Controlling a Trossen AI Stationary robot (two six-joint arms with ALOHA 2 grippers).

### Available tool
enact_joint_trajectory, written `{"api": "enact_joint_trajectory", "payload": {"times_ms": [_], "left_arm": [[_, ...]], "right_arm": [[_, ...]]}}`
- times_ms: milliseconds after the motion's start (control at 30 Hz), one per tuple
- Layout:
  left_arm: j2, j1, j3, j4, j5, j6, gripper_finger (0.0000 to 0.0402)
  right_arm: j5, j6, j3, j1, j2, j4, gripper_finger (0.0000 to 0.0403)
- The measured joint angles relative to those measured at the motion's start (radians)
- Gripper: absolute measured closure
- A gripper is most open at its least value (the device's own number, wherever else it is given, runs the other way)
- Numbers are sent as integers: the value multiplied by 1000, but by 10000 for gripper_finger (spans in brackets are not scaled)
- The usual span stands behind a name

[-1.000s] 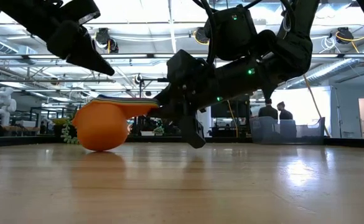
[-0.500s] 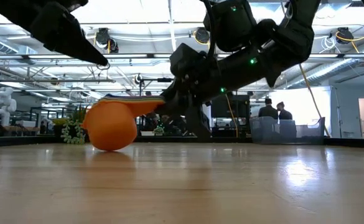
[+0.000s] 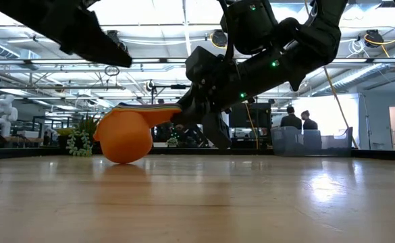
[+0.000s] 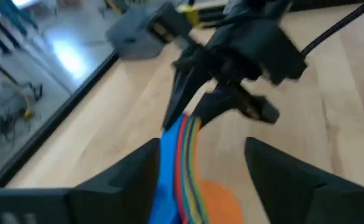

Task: Nest measuring cups in basket
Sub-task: Put the stack of measuring cups into the black bin

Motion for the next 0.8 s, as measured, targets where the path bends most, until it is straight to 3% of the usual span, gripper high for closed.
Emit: {"api": "enact_joint_trajectory", "payload": {"times_ms": [167, 267, 367, 567, 800], "left_arm": [[189, 25, 1, 239, -82, 165, 86], [285, 52, 28, 260, -116, 205, 52], [366, 78, 61, 249, -114, 209, 43], [453, 125, 128, 160, -117, 201, 78], [466, 167, 143, 127, -96, 190, 170]], "right_arm": [[0, -1, 1, 0, 0, 0, 331], [1, -1, 1, 0, 0, 0, 331], [1, -1, 1, -1, 0, 0, 331], [0, -1, 1, -5, 0, -1, 331], [4, 8, 1, -6, 0, -1, 331]]}}
